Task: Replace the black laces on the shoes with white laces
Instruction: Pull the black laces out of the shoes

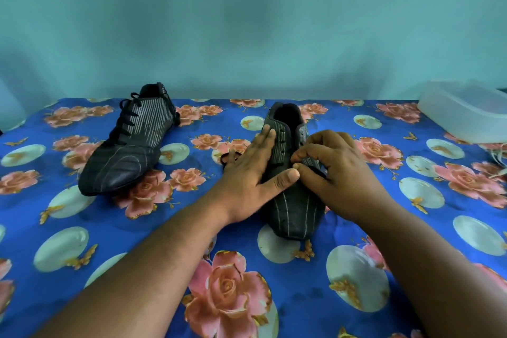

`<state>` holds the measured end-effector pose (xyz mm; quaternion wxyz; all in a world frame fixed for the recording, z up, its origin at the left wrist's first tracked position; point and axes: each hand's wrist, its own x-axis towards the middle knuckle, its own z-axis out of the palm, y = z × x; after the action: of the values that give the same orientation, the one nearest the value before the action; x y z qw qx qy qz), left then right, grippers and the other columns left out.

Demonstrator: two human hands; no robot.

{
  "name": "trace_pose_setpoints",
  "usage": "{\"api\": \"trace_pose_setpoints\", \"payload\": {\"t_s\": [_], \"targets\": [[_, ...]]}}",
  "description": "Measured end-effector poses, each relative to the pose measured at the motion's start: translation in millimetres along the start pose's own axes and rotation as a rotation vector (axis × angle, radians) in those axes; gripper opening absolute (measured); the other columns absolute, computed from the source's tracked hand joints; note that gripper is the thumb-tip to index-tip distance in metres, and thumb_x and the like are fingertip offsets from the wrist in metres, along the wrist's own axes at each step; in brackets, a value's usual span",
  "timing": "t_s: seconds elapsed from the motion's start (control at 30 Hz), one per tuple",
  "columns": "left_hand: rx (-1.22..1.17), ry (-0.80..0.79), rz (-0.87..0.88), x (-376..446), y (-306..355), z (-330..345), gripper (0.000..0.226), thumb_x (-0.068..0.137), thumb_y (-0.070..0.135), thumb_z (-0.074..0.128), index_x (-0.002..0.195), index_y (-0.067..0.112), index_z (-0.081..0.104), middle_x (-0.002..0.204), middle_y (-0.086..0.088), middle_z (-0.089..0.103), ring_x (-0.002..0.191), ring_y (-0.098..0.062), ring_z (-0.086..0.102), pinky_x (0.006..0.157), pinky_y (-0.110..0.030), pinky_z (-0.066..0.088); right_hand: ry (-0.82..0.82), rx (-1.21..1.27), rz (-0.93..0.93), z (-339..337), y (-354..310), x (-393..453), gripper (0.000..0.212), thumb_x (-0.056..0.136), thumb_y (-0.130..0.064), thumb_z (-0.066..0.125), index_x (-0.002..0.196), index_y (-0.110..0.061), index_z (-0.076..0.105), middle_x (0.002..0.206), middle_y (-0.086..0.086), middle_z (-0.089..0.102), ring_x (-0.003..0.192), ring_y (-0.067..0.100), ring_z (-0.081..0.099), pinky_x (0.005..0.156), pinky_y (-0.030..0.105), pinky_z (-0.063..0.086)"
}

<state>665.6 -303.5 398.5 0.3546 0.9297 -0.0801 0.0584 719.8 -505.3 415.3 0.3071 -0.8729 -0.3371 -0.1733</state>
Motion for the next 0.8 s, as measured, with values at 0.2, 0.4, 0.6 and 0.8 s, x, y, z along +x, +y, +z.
{"api": "trace_pose_setpoints", "payload": {"t_s": [0.2,0.4,0.6,0.8], "targets": [[0.005,-0.032,-0.001,0,1,-1,0.125,0.06,0.106,0.014,0.16,0.036,-0.011,0.164,0.023,-0.02,0.151,0.006,-0.014,0.125,-0.051,-0.011,0.004,0.11,-0.005,2,-1,-1,0.026,0.091,-0.041,0.062,0.112,-0.035,0.077,0.119,-0.004,0.054,0.112,0.026,0.049,0.097,0.039,0.041],[0.005,-0.035,0.01,0,2,-1,0.129,0.059,0.107,0.016,0.16,0.031,-0.013,0.163,0.022,-0.019,0.147,0.009,-0.016,0.125,-0.052,-0.012,-0.014,0.149,0.037,7,-6,1,0.02,0.095,-0.033,0.068,0.112,-0.034,0.077,0.114,-0.007,0.05,0.111,0.016,0.038,0.095,0.021,0.03],[0.013,-0.033,-0.016,-1,5,-1,0.119,0.068,0.098,0.026,0.162,0.033,-0.009,0.167,0.02,-0.018,0.152,0.003,-0.012,0.125,-0.049,-0.013,-0.142,0.169,0.167,8,-10,4,0.015,0.095,-0.03,0.069,0.109,-0.03,0.076,0.104,-0.005,0.048,0.112,0.021,0.04,0.1,0.032,0.033],[0.03,-0.007,-0.022,-1,5,-1,0.11,0.073,0.09,0.029,0.162,0.034,-0.005,0.167,0.021,-0.015,0.153,0.003,-0.009,0.124,-0.048,-0.016,-0.158,0.323,0.227,4,-15,5,0.024,0.093,-0.025,0.07,0.084,-0.046,0.064,0.099,-0.011,0.051,0.11,0.019,0.05,0.096,0.031,0.04]]}}
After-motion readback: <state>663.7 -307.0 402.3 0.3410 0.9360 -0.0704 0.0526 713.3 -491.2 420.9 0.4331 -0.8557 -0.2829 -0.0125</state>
